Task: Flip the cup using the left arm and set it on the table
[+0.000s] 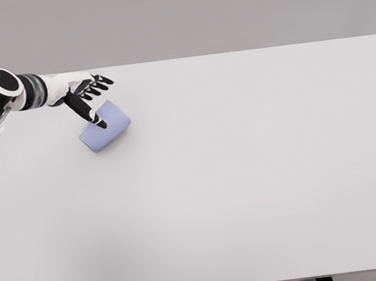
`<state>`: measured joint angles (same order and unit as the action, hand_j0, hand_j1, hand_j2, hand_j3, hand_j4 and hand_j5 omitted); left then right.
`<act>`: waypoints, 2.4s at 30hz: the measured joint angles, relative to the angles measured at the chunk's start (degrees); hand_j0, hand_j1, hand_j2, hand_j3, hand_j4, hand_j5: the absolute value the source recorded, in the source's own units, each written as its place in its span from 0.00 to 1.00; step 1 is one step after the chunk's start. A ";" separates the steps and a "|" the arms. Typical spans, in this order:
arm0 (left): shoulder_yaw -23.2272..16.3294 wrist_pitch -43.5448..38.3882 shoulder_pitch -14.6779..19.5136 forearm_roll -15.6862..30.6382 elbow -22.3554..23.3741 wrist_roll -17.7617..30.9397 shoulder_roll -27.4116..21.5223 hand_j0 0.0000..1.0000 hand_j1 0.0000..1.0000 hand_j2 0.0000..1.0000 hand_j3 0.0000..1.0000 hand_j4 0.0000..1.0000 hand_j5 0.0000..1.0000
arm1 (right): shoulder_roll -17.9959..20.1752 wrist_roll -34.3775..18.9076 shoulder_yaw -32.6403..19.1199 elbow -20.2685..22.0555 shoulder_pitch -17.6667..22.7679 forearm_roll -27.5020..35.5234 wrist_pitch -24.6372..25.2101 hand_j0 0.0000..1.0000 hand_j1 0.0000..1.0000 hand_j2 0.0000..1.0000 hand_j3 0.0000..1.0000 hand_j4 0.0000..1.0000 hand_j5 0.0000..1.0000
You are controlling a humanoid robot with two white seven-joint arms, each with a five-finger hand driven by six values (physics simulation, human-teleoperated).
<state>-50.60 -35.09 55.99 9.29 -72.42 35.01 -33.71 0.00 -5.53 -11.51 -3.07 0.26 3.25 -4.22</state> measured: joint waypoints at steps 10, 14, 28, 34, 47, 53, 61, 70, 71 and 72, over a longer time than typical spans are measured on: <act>0.03 0.00 -0.09 -1.91 3.09 0.00 2.30 1.00 1.00 1.00 1.00 1.00 1.00 | 0.00 0.00 0.00 0.00 0.00 0.00 0.03 1.00 1.00 1.00 1.00 1.00 1.00; -0.02 0.00 0.00 -1.68 3.10 0.00 2.97 1.00 1.00 1.00 1.00 1.00 1.00 | 0.00 0.00 0.01 0.00 0.00 0.00 0.02 1.00 1.00 1.00 1.00 1.00 1.00; 0.03 -0.02 -1.05 -1.89 4.56 -0.01 3.33 1.00 1.00 1.00 1.00 1.00 1.00 | 0.00 0.00 0.00 0.00 0.00 0.00 0.01 1.00 1.00 1.00 1.00 1.00 1.00; 0.03 -0.02 -1.23 -1.94 4.95 0.00 3.52 1.00 1.00 1.00 1.00 1.00 1.00 | 0.00 0.00 0.00 0.00 0.00 0.00 0.01 1.00 1.00 1.00 1.00 1.00 1.00; 0.05 -0.04 -1.23 -1.98 6.31 0.00 4.68 0.70 0.70 0.70 0.70 0.70 0.70 | 0.00 0.00 0.00 0.00 0.00 0.00 0.02 1.00 1.00 1.00 1.00 1.00 1.00; 0.11 0.02 -1.23 -2.12 6.39 0.00 4.70 0.59 0.59 0.59 0.59 0.59 0.59 | 0.00 0.00 0.00 0.00 0.00 0.00 0.03 1.00 1.00 1.00 1.00 1.00 1.00; 0.38 -0.02 -0.62 -2.65 6.40 0.14 4.59 0.57 0.57 0.57 0.57 0.57 0.57 | 0.00 0.00 0.01 0.00 0.00 0.00 0.00 1.00 1.00 1.00 1.00 1.00 1.00; 1.93 -0.03 -0.09 -2.55 5.91 0.03 4.10 0.54 0.54 0.54 0.54 0.54 0.54 | 0.00 0.00 0.01 0.00 0.00 0.00 0.00 1.00 1.00 1.00 1.00 1.00 1.00; 2.12 -0.02 -0.09 -2.56 5.88 0.03 4.05 0.54 0.54 0.54 0.54 0.54 0.54 | 0.00 0.00 0.00 0.00 0.00 0.00 0.01 1.00 1.00 1.00 1.00 1.00 1.00; 2.25 -0.01 0.09 -2.54 5.86 0.02 4.03 0.54 0.54 0.54 0.54 0.54 0.54 | 0.00 0.00 0.01 0.00 0.00 0.00 0.02 1.00 1.00 1.00 1.00 1.00 1.00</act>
<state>-48.34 -35.10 56.07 6.74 -66.56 35.03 -29.69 0.00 -5.53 -11.50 -3.07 0.26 3.25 -4.20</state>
